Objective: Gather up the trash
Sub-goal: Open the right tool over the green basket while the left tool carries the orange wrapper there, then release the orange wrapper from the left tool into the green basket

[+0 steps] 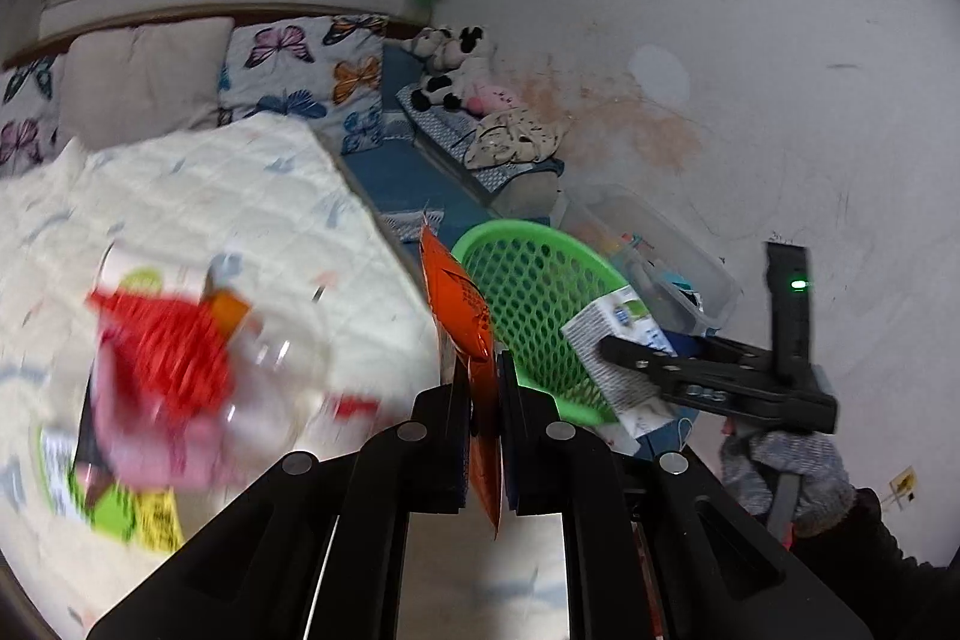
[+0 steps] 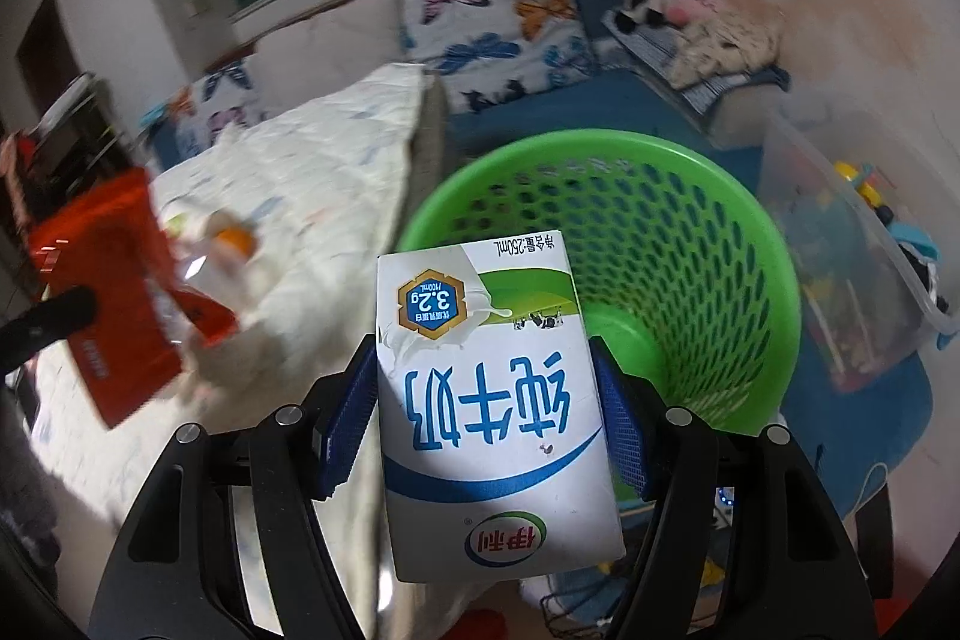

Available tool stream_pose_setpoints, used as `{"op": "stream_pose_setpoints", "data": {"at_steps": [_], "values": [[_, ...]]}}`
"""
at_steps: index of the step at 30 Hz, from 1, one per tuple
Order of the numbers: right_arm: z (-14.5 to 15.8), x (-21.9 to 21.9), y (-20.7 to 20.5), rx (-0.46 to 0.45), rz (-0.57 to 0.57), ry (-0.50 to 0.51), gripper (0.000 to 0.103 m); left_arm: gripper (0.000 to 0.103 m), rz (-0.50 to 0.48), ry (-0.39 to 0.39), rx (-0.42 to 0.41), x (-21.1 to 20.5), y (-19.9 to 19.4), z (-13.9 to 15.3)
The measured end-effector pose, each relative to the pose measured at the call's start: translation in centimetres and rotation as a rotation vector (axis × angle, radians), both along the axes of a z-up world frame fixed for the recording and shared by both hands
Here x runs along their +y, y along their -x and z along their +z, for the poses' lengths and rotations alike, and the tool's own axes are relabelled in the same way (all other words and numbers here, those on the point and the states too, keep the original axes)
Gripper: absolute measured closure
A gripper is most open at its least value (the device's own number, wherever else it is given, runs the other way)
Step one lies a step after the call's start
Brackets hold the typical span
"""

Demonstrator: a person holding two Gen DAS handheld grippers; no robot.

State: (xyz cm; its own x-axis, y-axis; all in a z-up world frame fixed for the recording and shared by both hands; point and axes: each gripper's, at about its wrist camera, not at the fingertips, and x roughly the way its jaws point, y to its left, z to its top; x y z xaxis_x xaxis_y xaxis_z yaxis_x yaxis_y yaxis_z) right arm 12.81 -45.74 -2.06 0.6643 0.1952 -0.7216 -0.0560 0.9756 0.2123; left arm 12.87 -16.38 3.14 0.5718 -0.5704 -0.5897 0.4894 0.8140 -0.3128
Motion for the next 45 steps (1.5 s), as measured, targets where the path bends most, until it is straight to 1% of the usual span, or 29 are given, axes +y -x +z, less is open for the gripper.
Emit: {"op": "stream_pose_setpoints", "data": {"at_steps": [7, 13, 14, 15, 16, 17, 24, 31, 34, 38, 39, 41, 42, 43, 44, 45], "values": [[-2.6, -1.7, -4.2, 0.055, -0.054, -0.010, 0.035, 0.094, -0.044, -0.028, 0.006, -3.6, -3.5, 0.1], [-4.0, -2.5, -5.9, 0.082, -0.080, -0.031, 0.034, 0.094, -0.072, -0.051, 0.020, -6.3, -5.9, -0.4], [-4.2, -2.8, -6.0, 0.084, -0.081, -0.041, 0.033, 0.094, -0.074, -0.056, 0.020, -6.6, -6.1, -0.4], [-4.2, -2.9, -6.0, 0.084, -0.086, -0.046, 0.030, 0.094, -0.081, -0.061, 0.026, -7.2, -6.5, -0.6], [-4.3, -3.3, -5.9, 0.083, -0.096, -0.051, 0.027, 0.094, -0.083, -0.063, 0.028, -7.5, -6.6, -0.7], [-4.2, -3.5, -5.9, 0.081, -0.099, -0.058, 0.026, 0.094, -0.085, -0.067, 0.031, -7.9, -7.0, -0.8], [-3.2, -5.2, -3.7, 0.062, -0.139, -0.084, 0.026, 0.094, -0.120, -0.098, 0.054, -10.8, -8.2, -2.2], [-1.9, -5.6, -0.2, 0.018, -0.170, -0.070, 0.024, 0.094, -0.144, -0.121, 0.087, -13.5, -8.9, -3.5], [-1.7, -5.7, 1.1, 0.009, -0.174, -0.070, 0.024, 0.094, -0.150, -0.127, 0.116, -14.4, -9.2, -4.4], [-1.6, -5.3, 2.1, -0.003, -0.174, -0.042, 0.023, 0.093, -0.156, -0.136, 0.128, -15.1, -9.3, -5.2], [-1.7, -5.2, 2.4, -0.004, -0.174, -0.039, 0.023, 0.092, -0.159, -0.140, 0.131, -15.1, -9.3, -5.4], [-1.8, -5.0, 2.8, -0.004, -0.170, -0.048, 0.023, 0.086, -0.156, -0.145, 0.133, -15.2, -9.3, -5.6], [-1.8, -5.0, 3.0, -0.005, -0.169, -0.052, 0.023, 0.078, -0.152, -0.143, 0.133, -15.0, -9.3, -5.6], [-1.8, -4.9, 3.3, -0.008, -0.171, -0.054, 0.023, 0.065, -0.145, -0.142, 0.128, -14.8, -9.2, -5.6], [-1.7, -4.8, 3.5, -0.010, -0.171, -0.057, 0.023, 0.062, -0.140, -0.140, 0.120, -14.7, -9.0, -5.5], [-1.7, -4.7, 3.6, -0.012, -0.170, -0.063, 0.023, 0.061, -0.133, -0.140, 0.106, -14.5, -8.8, -5.3]]}}
